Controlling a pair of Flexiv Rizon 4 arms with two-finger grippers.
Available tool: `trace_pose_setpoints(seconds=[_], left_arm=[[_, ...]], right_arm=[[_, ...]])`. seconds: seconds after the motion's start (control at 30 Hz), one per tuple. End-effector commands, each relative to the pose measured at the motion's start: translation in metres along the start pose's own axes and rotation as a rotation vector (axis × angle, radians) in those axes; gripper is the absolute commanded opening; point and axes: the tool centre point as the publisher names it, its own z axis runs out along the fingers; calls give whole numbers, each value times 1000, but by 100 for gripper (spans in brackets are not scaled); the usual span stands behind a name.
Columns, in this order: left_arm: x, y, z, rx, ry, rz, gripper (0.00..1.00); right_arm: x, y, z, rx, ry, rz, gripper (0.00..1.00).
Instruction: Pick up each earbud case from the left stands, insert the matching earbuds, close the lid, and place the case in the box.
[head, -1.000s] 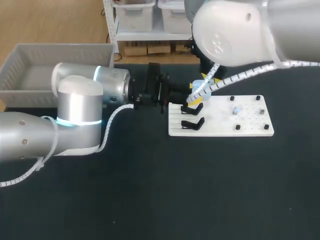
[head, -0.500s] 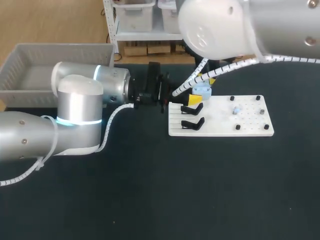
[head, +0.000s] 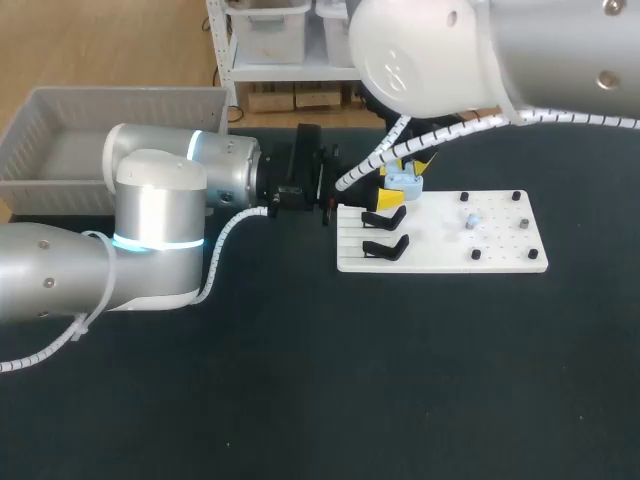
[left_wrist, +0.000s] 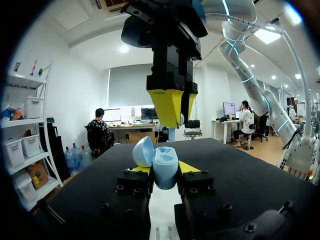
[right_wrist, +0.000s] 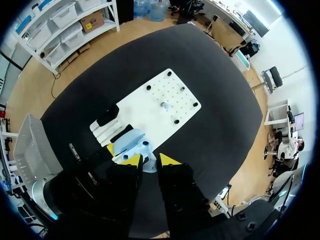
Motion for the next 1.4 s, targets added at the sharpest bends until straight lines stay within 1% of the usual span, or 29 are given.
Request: trace_pose_setpoints(seconds=[0.03, 1.3, 1.33, 1.37, 1.4], left_arm=[[1, 0, 0, -3, -2, 2, 0], [1, 0, 0, -3, -2, 2, 0], [1, 0, 0, -3, -2, 2, 0], [1, 0, 0, -3, -2, 2, 0], [1, 0, 0, -3, -2, 2, 0]], right_arm=[[-2, 3, 1, -1, 19, 0, 0], [-11, 5, 19, 35, 41, 6, 0], [-11, 5, 19, 34, 41, 6, 9], [-11, 5, 20, 33, 41, 7, 37], [-10, 5, 20, 32, 41, 7, 49]])
